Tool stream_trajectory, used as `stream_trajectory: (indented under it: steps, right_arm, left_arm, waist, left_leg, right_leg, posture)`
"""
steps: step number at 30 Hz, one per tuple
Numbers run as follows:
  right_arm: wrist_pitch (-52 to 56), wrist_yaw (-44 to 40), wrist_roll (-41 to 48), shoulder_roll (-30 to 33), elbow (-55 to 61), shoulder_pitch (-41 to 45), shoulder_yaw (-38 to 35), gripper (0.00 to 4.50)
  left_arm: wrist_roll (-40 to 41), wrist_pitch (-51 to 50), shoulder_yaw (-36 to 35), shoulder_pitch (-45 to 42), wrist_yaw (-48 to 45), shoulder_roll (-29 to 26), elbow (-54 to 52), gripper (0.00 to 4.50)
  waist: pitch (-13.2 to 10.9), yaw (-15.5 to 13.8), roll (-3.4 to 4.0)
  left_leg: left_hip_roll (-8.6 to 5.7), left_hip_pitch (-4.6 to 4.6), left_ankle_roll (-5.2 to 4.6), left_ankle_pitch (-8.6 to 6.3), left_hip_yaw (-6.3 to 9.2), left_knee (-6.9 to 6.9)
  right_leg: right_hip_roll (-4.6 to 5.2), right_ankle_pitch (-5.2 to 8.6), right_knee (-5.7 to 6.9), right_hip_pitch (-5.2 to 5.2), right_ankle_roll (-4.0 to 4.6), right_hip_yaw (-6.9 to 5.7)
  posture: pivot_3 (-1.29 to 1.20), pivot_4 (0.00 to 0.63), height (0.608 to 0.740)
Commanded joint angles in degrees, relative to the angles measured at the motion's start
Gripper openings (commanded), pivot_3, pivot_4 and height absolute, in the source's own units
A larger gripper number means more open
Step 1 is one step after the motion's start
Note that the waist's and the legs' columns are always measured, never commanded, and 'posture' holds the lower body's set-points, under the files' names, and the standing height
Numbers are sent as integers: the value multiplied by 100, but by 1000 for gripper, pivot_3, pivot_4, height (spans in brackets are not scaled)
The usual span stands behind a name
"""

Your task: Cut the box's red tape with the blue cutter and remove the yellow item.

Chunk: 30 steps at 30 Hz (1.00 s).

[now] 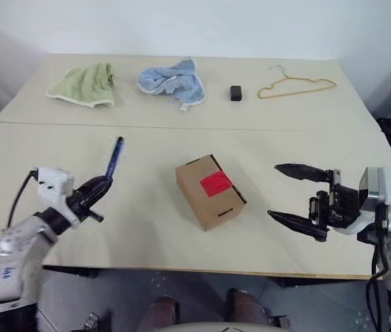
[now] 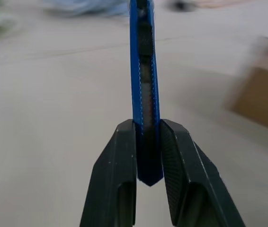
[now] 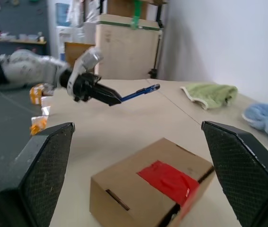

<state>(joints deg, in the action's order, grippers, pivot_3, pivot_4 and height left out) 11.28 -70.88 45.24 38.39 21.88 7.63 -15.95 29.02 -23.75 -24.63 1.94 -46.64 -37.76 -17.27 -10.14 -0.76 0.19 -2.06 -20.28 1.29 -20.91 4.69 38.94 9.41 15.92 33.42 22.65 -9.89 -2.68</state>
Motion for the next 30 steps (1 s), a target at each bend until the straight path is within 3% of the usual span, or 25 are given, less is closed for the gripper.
stream_trajectory:
  steps: [1,7,11,17,21,30]
  right_arm:
    - [152,-267,214,263,383,55,111,4500]
    - [917,-257,460,824,966,-369,281,4500]
    - [1567,463,334,1119,1626,-885,466,4500]
    - [2384,1201,258,1454,2148,-1236,845,4500]
    - [2741,1742,54,1353,2310,-1141,1316,3536]
    - [3019,2739,-934,580,2104,-196,2794,311]
  left_arm:
    - [63,681,315,299,-1684,-743,4,446]
    - [-539,1761,1356,422,-2879,-1373,6,446]
    - [-1384,1963,2420,-133,-2445,-1088,-141,446]
    - [-2420,1328,3539,-981,-2026,-1045,-578,446]
    - [-2539,140,3999,-1374,-1938,-1036,-1086,446]
    - [-2591,-1228,4903,-2246,-2042,-941,-1455,446]
  waist:
    - [-7,-9,10]
    - [-11,-79,17]
    - [-12,-80,15]
    - [-18,-74,4]
    - [-19,-69,3]
    - [-21,-67,-5]
  left_leg:
    - [-1,0,-3,-2,0,2]
    - [-2,-3,-18,-10,0,2]
    - [-3,-5,-26,-18,-2,2]
    - [-4,-5,-26,-18,-7,7]
    - [-4,-5,-29,-19,-13,7]
    - [-5,-4,-30,-16,-11,12]
  right_leg:
    - [1,0,1,0,0,1]
    - [2,1,-14,-5,2,0]
    - [2,0,-13,-6,1,-2]
    - [0,-3,-8,-5,-4,-3]
    - [0,-3,-6,-5,-5,-2]
    - [-1,-3,1,-4,-6,1]
  posture:
    - [0,150,740]
    - [0,150,740]
    - [0,150,740]
    - [0,150,740]
    - [0,150,740]
    - [0,150,740]
